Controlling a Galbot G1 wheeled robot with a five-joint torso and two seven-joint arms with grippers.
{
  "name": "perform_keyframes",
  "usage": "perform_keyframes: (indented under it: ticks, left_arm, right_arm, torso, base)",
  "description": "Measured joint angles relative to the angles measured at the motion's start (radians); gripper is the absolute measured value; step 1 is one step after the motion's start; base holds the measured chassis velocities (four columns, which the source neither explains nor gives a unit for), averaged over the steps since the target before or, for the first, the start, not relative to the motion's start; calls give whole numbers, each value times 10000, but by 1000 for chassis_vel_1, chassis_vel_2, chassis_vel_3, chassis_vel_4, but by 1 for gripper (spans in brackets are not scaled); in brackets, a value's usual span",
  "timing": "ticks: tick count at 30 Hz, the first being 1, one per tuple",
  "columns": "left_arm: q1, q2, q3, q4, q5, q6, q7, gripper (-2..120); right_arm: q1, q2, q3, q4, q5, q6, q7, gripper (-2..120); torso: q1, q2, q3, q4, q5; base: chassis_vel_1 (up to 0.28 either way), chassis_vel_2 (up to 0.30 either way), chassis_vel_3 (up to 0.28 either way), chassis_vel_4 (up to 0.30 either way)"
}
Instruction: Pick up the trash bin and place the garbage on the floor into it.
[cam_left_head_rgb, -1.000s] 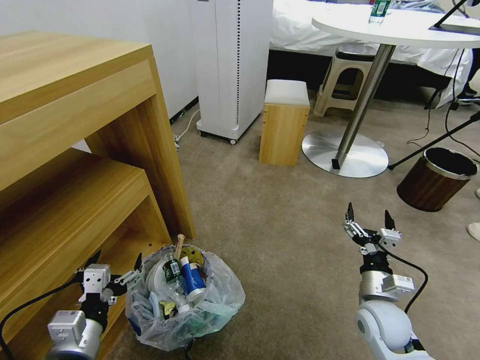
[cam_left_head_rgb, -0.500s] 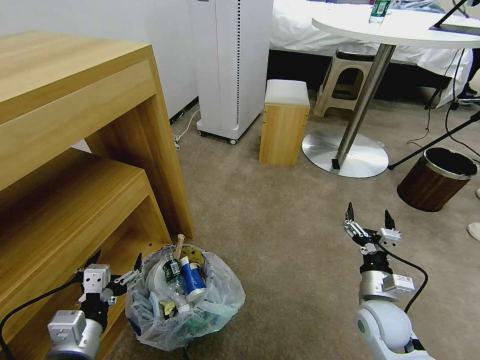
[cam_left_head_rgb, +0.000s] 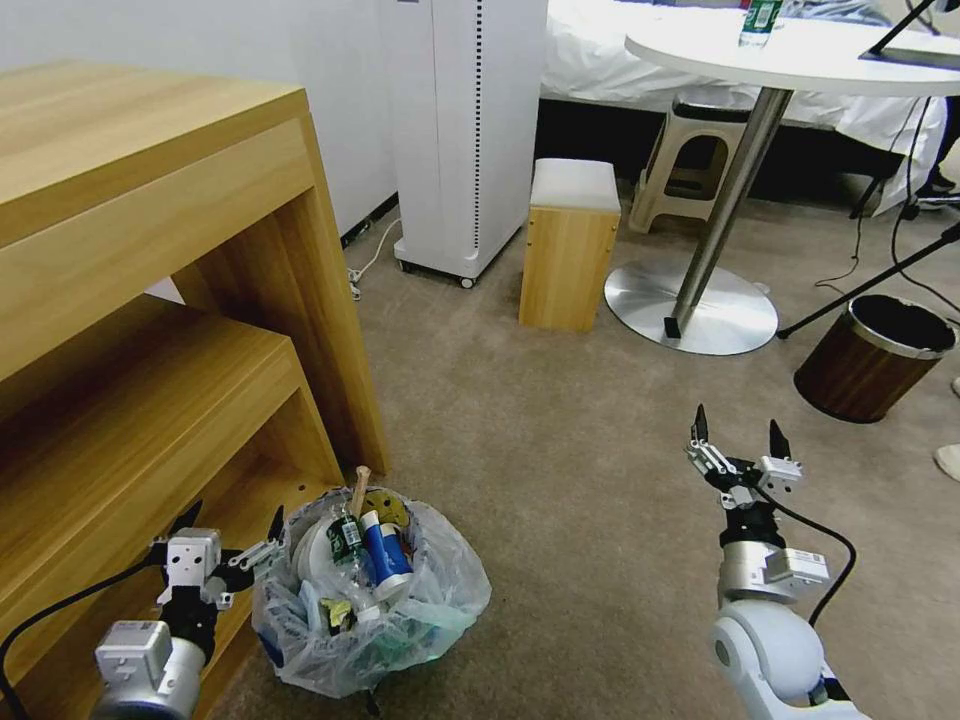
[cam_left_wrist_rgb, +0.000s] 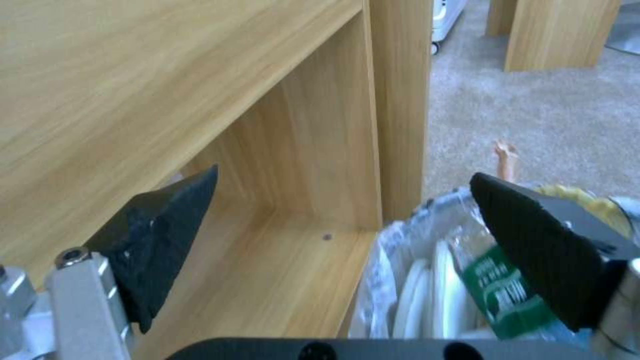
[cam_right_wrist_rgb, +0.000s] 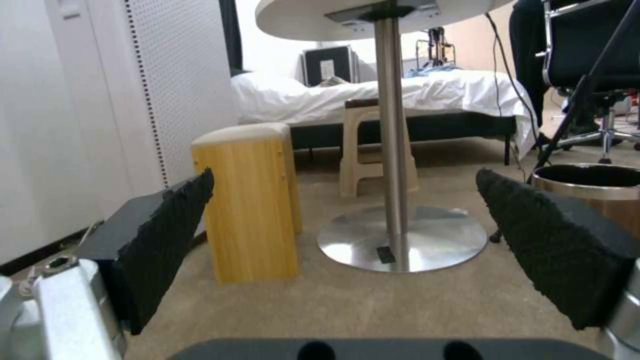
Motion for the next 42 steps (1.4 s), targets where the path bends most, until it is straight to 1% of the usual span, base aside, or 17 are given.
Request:
perform_keyframes:
  ticks: [13, 26, 42]
  left_arm:
    - [1, 0, 0, 0, 0, 1, -1, 100]
    - [0, 0, 0, 0, -1, 1, 0, 100]
    - [1, 0, 0, 0, -1, -1, 0, 100]
  right_arm:
    - [-2, 0, 0, 1, 1, 0, 1, 100]
    - [-1, 0, 0, 0, 0, 0, 1, 100]
    - [-2, -1, -1, 0, 1, 0, 1, 100]
  torso:
    - [0, 1, -2, 1, 0]
    - [1, 0, 0, 1, -1]
    - [0, 0, -1, 0, 2]
  base:
    - [136, -125, -138, 131]
    - [100, -103, -95, 94]
    - [198, -207, -194, 199]
